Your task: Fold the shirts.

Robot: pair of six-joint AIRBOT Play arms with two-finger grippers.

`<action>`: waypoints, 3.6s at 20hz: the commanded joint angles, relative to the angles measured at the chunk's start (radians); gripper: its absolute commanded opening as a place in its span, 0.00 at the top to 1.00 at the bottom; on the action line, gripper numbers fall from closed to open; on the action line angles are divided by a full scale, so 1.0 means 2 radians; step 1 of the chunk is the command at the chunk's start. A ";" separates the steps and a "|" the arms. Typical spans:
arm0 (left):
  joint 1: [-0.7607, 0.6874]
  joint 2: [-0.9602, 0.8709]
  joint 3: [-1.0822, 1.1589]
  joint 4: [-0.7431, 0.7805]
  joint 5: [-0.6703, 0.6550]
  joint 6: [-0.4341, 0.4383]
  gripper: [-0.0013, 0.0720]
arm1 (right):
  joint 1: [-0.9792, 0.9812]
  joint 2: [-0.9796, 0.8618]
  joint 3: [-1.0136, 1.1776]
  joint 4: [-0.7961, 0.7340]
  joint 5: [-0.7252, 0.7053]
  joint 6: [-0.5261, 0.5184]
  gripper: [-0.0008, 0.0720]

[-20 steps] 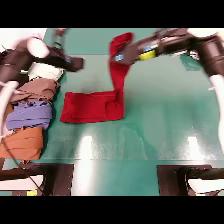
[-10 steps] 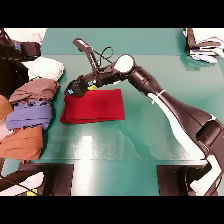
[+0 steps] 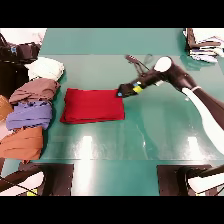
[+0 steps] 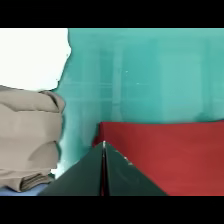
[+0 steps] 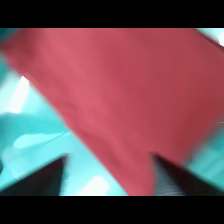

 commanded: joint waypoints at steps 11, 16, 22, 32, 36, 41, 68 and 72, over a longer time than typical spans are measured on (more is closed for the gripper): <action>0.000 -0.001 0.000 -0.031 0.006 0.003 0.95 | 0.045 -0.133 0.010 0.154 -0.067 -0.001 0.27; 0.000 0.000 0.000 -0.044 0.007 0.003 0.95 | 0.064 -0.148 0.075 0.148 -0.068 -0.020 0.97; -0.064 0.000 0.000 -0.041 0.010 0.003 0.95 | -0.015 -0.034 0.006 0.054 -0.127 0.018 0.97; -0.139 0.000 0.000 -0.043 0.023 -0.001 0.95 | -0.455 0.244 -0.230 -0.039 -0.152 0.050 0.97; -0.139 0.000 0.000 -0.043 0.024 -0.003 0.95 | -0.618 0.319 -0.312 -0.048 -0.186 0.064 0.97; -0.139 -0.001 0.000 -0.043 0.025 -0.003 0.95 | -0.712 0.358 -0.379 -0.048 -0.185 0.065 0.97; -0.139 -0.001 0.001 -0.044 0.049 -0.002 0.95 | -0.188 0.347 -0.181 -0.113 0.008 0.075 0.97; -0.139 -0.001 0.000 -0.044 0.063 -0.002 0.95 | -0.162 0.344 -0.181 -0.112 0.009 0.075 0.97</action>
